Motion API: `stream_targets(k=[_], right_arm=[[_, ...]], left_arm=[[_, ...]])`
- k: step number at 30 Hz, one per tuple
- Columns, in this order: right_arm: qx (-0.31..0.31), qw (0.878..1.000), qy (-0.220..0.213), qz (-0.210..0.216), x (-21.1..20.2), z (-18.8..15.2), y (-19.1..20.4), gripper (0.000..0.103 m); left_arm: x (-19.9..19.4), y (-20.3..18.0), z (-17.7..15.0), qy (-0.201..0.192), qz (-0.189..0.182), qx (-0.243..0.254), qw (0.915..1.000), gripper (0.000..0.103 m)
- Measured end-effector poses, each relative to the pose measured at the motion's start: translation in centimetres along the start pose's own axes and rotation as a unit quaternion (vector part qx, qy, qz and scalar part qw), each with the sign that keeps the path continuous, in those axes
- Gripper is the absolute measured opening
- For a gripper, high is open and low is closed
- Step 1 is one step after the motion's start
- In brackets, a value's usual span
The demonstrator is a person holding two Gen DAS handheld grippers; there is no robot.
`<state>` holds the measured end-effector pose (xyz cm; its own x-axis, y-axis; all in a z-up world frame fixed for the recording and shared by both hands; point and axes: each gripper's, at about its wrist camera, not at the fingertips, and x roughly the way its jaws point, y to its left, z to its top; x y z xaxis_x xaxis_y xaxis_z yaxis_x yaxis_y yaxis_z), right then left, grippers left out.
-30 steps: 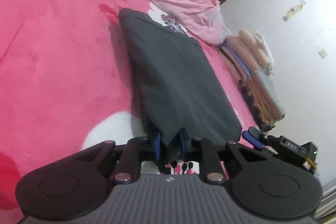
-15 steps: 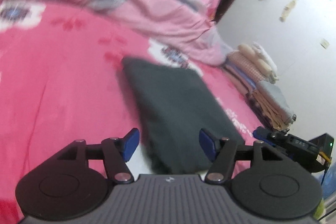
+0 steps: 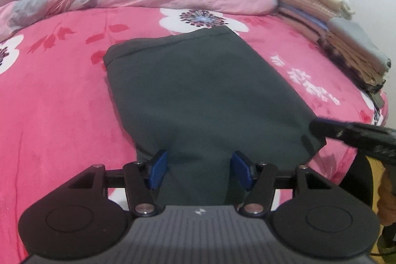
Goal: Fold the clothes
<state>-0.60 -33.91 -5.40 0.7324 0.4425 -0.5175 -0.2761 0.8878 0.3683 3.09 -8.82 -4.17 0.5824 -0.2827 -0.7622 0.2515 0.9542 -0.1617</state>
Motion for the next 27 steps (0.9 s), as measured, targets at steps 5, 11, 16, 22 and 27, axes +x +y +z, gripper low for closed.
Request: stream_targets(k=[5, 11, 16, 22, 27], right_arm=[[-0.020, 1.000, -0.019, 0.013, 0.3, 1.3, 1.2, 0.018], [-0.016, 0.999, 0.012, -0.026, 2.0, 1.7, 0.6, 0.018], [-0.028, 0.999, -0.017, 0.000, 2.0, 3.3, 1.4, 0.018], [0.000, 0.999, 0.031, -0.010, 5.8, 3.6, -0.4, 0.016], [0.008, 1.000, 0.015, -0.004, 5.3, 4.9, 0.0, 0.018]], left_arm=[[0.1, -0.2, 0.0, 0.012, 0.023, -0.005, 0.9996, 0.061], [0.4, -1.4, 0.2, 0.019, 0.049, 0.020, 0.9984, 0.065], [0.7, -1.8, 0.4, 0.024, 0.060, 0.028, 0.9975, 0.066], [1.1, -2.3, 0.4, 0.028, 0.072, 0.035, 0.9964, 0.068], [1.2, -2.5, 0.3, 0.030, 0.078, 0.040, 0.9957, 0.069]])
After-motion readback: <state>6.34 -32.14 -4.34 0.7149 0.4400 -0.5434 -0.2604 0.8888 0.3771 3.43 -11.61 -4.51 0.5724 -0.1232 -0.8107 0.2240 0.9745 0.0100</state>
